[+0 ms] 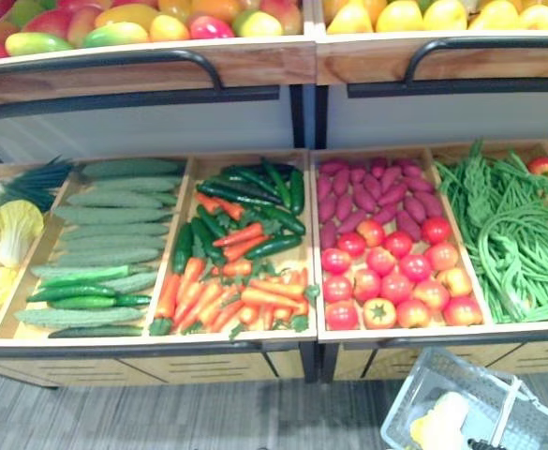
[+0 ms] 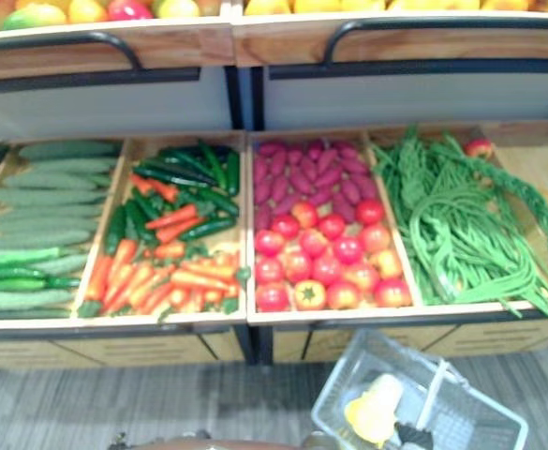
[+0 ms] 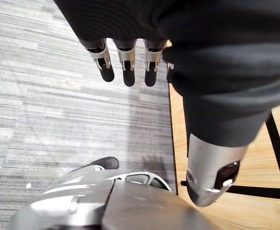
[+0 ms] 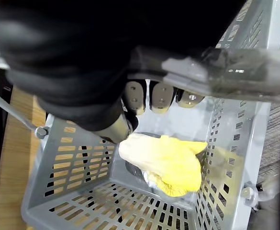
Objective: Pick vegetable in the basket
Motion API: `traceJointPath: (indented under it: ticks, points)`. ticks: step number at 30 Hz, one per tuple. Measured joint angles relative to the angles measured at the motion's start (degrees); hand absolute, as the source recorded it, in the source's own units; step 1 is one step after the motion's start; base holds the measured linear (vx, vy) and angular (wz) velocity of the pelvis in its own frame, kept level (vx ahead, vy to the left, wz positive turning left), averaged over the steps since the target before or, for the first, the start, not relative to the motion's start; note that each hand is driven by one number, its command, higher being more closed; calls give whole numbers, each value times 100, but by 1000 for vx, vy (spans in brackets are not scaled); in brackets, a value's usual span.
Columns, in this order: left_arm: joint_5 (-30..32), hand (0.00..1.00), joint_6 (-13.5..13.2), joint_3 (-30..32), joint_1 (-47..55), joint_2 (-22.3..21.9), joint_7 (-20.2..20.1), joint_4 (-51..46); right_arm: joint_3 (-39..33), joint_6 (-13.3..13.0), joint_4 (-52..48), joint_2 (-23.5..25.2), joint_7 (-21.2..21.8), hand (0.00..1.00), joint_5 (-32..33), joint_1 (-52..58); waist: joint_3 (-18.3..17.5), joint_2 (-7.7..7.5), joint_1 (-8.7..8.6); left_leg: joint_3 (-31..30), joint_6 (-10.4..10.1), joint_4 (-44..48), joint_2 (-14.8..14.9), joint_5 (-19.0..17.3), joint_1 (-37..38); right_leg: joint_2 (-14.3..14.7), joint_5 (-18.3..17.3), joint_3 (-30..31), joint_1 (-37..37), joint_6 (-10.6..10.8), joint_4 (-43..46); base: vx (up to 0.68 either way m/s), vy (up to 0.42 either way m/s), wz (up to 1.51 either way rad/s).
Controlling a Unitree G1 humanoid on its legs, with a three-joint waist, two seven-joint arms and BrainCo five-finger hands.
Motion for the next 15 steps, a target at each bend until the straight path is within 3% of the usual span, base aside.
traceJointPath:
  ticks: [5,11,15]
  points:
    - [11,0,33,-185,-27,107,12,149,2,-36,17,9,-2,100,2,-2,-1,-4,-86,-134,26,-434,-244,268,101,-39,148,-41,19,54,-143,50,42,14]
    - [6,0,27,-242,-140,113,73,116,-51,-35,23,52,-7,100,0,9,1,-1,-122,-132,-4,-688,-290,318,257,14,200,-71,151,55,-318,84,10,0]
    - [52,0,-24,-674,-144,123,348,-872,-35,-40,18,76,-22,100,1,-1,83,-7,-145,-149,-7,-691,-321,315,288,3,206,-71,212,64,-385,46,9,0]
